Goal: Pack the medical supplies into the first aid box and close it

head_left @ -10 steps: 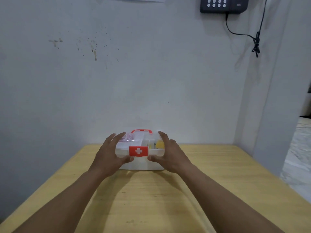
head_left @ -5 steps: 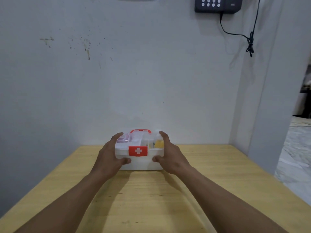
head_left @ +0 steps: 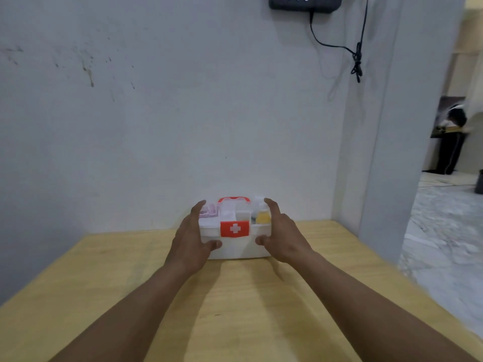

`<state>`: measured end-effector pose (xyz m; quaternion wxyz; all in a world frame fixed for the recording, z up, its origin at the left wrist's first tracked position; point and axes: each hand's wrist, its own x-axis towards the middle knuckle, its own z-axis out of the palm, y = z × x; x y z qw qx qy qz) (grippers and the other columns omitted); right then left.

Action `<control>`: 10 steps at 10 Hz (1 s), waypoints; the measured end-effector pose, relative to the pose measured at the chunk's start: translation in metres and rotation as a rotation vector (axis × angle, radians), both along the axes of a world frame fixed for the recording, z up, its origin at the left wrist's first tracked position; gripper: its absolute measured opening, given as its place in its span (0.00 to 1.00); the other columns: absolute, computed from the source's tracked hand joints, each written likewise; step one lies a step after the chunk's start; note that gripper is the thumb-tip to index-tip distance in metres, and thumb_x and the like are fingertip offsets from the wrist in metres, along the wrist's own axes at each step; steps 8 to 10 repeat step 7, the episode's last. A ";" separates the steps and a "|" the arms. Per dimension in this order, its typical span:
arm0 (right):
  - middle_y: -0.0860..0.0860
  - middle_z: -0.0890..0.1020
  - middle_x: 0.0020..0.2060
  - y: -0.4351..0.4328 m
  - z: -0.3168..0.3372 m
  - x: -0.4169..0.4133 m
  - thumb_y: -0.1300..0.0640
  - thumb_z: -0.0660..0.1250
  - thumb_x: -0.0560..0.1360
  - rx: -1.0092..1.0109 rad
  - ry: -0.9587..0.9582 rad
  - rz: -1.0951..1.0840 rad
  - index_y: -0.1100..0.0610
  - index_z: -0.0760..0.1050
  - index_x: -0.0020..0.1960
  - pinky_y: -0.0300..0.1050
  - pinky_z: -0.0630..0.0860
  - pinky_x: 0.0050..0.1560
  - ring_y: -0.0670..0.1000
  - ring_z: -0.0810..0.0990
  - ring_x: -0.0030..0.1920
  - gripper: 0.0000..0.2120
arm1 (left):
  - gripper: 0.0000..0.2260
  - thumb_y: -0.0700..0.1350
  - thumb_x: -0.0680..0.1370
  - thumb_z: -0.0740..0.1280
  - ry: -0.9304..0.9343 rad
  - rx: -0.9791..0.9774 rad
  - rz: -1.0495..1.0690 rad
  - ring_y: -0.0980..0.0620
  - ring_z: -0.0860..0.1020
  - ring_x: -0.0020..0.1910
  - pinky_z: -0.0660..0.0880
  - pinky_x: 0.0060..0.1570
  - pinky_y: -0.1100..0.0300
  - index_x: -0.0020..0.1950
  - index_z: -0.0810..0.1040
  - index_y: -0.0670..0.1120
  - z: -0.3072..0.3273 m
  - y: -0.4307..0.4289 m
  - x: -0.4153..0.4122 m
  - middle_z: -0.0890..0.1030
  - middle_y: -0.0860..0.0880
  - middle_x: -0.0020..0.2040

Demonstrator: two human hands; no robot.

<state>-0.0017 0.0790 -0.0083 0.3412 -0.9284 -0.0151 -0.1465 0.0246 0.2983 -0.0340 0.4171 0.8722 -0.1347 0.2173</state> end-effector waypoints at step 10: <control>0.60 0.69 0.68 -0.021 0.005 0.010 0.56 0.70 0.76 -0.179 0.041 -0.168 0.44 0.26 0.77 0.48 0.79 0.45 0.55 0.81 0.51 0.54 | 0.53 0.47 0.70 0.77 0.087 0.069 0.129 0.42 0.65 0.72 0.68 0.67 0.40 0.77 0.37 0.61 0.011 -0.043 0.010 0.62 0.43 0.76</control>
